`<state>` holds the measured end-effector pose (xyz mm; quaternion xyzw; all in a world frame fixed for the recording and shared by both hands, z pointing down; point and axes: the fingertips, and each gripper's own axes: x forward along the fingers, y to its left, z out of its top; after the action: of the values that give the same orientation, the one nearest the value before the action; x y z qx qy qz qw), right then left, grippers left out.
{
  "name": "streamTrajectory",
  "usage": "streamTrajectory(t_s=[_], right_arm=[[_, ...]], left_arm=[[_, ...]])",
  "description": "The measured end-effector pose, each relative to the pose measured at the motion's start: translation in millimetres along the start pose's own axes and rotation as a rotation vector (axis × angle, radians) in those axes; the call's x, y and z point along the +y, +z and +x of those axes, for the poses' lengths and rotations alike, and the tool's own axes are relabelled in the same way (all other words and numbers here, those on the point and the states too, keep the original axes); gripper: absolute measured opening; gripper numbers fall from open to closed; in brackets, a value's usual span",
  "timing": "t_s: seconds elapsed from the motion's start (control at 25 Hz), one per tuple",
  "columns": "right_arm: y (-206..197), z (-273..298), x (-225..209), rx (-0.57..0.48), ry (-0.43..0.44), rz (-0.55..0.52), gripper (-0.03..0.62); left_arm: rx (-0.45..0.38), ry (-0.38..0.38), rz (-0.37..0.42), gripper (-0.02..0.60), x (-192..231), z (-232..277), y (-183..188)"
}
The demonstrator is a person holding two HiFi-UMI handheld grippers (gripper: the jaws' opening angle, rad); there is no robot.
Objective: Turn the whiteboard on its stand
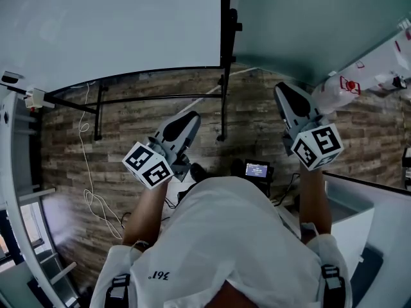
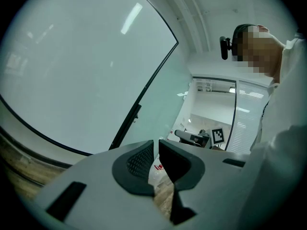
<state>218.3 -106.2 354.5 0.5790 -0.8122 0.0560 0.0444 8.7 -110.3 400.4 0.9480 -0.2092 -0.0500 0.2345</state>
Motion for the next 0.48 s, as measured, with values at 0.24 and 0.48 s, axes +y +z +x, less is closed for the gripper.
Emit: streamTrajectory(t_s=[0.24,0.48], right_arm=[[-11,-18,7,-0.012,-0.022,0.054,0.044],[-18,-28,13,0.005,-0.024,0.054,0.037]], left_arm=[[0.014,-0.004,-0.005,0.038,-7,-6,-9],[0.027,-0.006,-0.015,0.038,-14,-10,-14]])
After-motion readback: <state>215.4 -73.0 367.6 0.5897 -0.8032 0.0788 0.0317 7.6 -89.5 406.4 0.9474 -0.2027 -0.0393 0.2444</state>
